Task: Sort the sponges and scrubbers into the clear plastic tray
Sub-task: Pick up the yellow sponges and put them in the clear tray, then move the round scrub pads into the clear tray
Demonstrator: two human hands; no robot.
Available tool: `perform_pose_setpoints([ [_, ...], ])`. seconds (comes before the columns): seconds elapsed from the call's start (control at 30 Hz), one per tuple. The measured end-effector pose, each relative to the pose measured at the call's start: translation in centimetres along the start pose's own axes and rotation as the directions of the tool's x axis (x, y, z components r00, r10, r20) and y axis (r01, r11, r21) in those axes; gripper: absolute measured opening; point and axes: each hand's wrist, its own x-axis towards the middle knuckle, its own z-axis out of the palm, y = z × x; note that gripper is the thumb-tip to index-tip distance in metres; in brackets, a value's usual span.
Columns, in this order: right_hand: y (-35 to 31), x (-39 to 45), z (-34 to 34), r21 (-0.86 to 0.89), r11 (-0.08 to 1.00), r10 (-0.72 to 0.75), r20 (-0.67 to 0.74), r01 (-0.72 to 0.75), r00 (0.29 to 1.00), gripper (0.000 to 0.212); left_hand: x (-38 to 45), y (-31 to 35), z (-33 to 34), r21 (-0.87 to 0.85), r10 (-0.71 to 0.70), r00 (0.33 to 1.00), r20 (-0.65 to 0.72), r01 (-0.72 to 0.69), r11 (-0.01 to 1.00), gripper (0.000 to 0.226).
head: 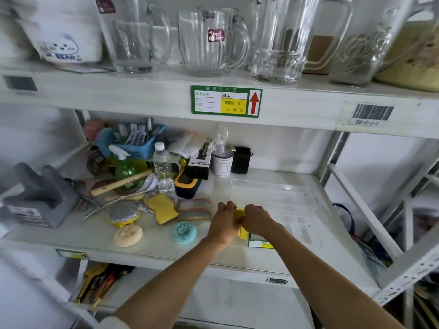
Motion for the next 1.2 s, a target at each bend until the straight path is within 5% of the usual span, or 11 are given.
perform_pose_setpoints([
  [0.1, -0.2, 0.1, 0.0, -0.016, 1.000, 0.009, 0.018, -0.009, 1.000, 0.005, 0.3, 0.1, -0.1, 0.004, 0.010, 1.000, 0.010, -0.010, 1.000, 0.040],
  [0.27, -1.2, 0.3, -1.1, -0.001, 1.000, 0.018, 0.022, -0.018, 1.000, 0.021, 0.4, -1.3, -0.3, -0.017, 0.077, 0.997, 0.024, -0.076, 0.997, 0.043],
  [0.47, -4.6, 0.3, -2.4, -0.069, 0.997, -0.055, -0.283, 0.037, 0.958, 0.035, -0.3, -3.5, -1.7, -0.093, 0.103, 0.993, -0.057, -0.108, 0.990, 0.043],
  [0.57, -7.9, 0.5, -1.3, -0.081, 0.983, -0.180, -0.289, 0.163, 0.940, 0.032, -0.9, -6.5, -3.3, -0.095, 0.069, 0.981, -0.182, -0.088, 0.992, 0.032],
  [0.8, -13.1, 1.1, 4.9, -0.038, 0.965, -0.261, -0.031, 0.260, 0.965, 0.036, -3.0, -16.7, -8.0, 0.105, -0.242, 0.922, -0.302, 0.285, 0.953, 0.025],
  [0.9, -13.2, 1.8, 7.5, -0.031, 0.971, -0.234, 0.063, 0.236, 0.970, 0.040, -4.4, -20.1, -9.5, 0.105, -0.402, 0.846, -0.351, 0.462, 0.881, 0.033],
  [1.07, -13.0, 2.8, 10.4, -0.089, 0.991, -0.093, 0.059, 0.098, 0.994, 0.043, -5.5, -22.6, -10.8, 0.047, -0.638, 0.674, -0.372, 0.700, 0.713, 0.045],
  [1.2, -13.4, 3.1, 11.4, -0.148, 0.985, -0.089, 0.014, 0.090, 0.996, 0.046, -5.4, -23.7, -10.8, 0.098, -0.728, 0.634, -0.261, 0.767, 0.634, 0.051],
])
